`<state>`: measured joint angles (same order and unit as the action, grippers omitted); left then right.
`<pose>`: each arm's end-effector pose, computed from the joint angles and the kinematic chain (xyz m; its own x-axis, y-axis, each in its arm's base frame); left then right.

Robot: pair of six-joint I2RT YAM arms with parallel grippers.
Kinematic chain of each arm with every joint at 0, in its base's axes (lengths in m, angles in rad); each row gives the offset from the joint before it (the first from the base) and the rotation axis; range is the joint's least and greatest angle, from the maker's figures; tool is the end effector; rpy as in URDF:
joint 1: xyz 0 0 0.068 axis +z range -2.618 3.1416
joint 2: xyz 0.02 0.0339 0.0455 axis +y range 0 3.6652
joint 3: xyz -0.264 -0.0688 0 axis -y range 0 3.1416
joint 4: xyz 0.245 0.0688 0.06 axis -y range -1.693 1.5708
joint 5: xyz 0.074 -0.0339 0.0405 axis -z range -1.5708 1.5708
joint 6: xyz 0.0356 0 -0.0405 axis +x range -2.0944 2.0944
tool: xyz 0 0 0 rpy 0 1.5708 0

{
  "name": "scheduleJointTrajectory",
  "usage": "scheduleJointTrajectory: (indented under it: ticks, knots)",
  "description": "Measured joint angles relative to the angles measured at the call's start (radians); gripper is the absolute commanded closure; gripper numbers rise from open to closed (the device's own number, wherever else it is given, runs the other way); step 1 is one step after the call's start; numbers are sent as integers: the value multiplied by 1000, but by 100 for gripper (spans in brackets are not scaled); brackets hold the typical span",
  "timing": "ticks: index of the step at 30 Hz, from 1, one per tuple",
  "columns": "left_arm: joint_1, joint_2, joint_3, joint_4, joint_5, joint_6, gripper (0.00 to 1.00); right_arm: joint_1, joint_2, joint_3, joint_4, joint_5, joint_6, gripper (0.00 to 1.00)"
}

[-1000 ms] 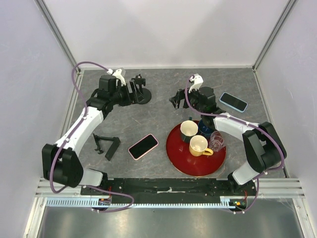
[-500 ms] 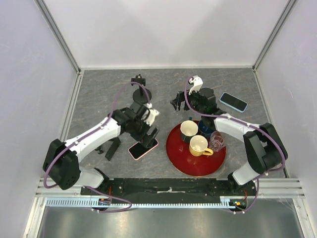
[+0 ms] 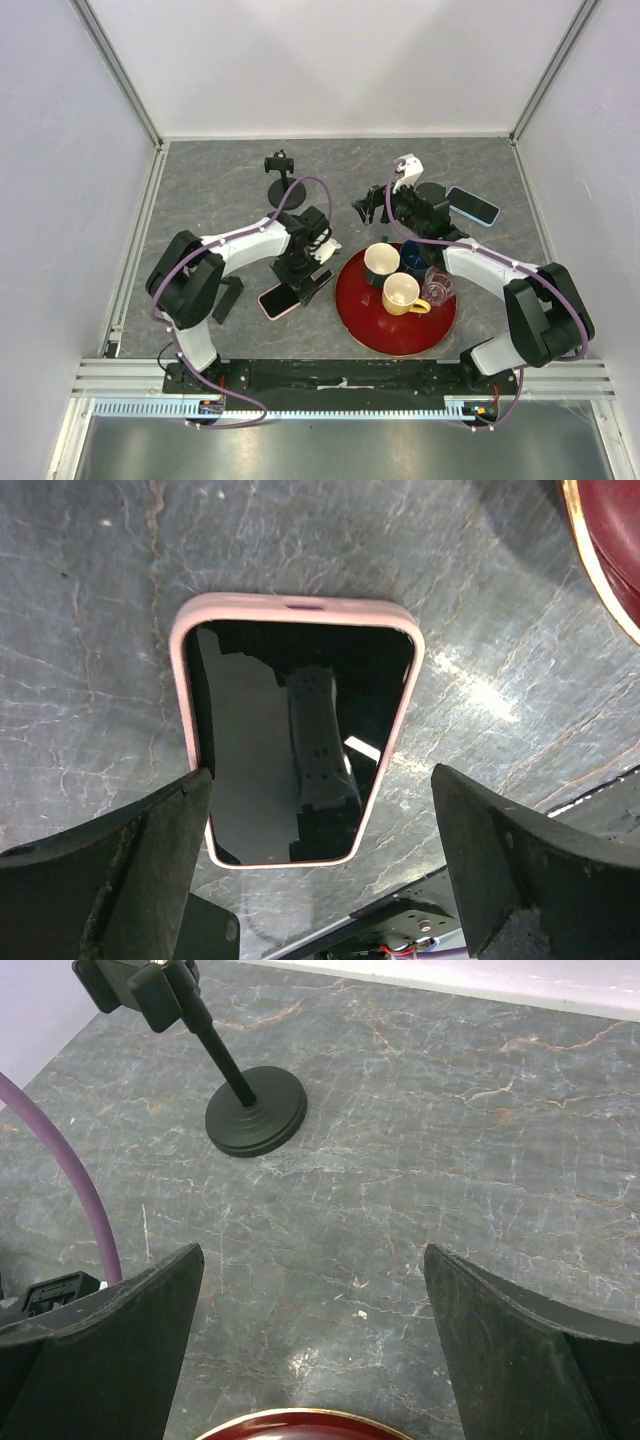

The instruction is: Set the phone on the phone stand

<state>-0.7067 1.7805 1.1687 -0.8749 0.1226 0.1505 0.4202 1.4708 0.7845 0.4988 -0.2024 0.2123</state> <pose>0.2399 -0.2106 0.1712 -0.6515 0.7519 -0.1013 0.7585 0.6427 -0.1079 0.2967 0.1404 0.2471 -0.2886 0.0971 -0.9525 -0.5311 0.8116 0.2436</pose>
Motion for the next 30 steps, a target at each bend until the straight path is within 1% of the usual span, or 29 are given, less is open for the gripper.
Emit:
scheduleJointTrajectory:
  ticks: [6, 13, 17, 20, 26, 30]
  knots:
    - [-1, 9, 21, 8, -63, 0, 4, -12, 0, -6, 11, -3, 0, 2]
    - [-1, -22, 19, 18, -156, 0, 4, -12, 0, -6, 20, -7, 0, 2]
    - [-1, -21, 1, 40, -173, 16, 4, -12, 0, -7, 24, -9, 0, 2]
    - [0, -14, -2, 43, -150, 36, 5, -12, 0, -9, 24, -10, 0, 2]
    - [14, 7, -2, 49, -35, 60, 5, -12, 0, -10, 24, -10, 0, 2]
    - [16, 13, -2, 51, 8, 65, 8, -12, 0, -10, 24, -10, 0, 2]
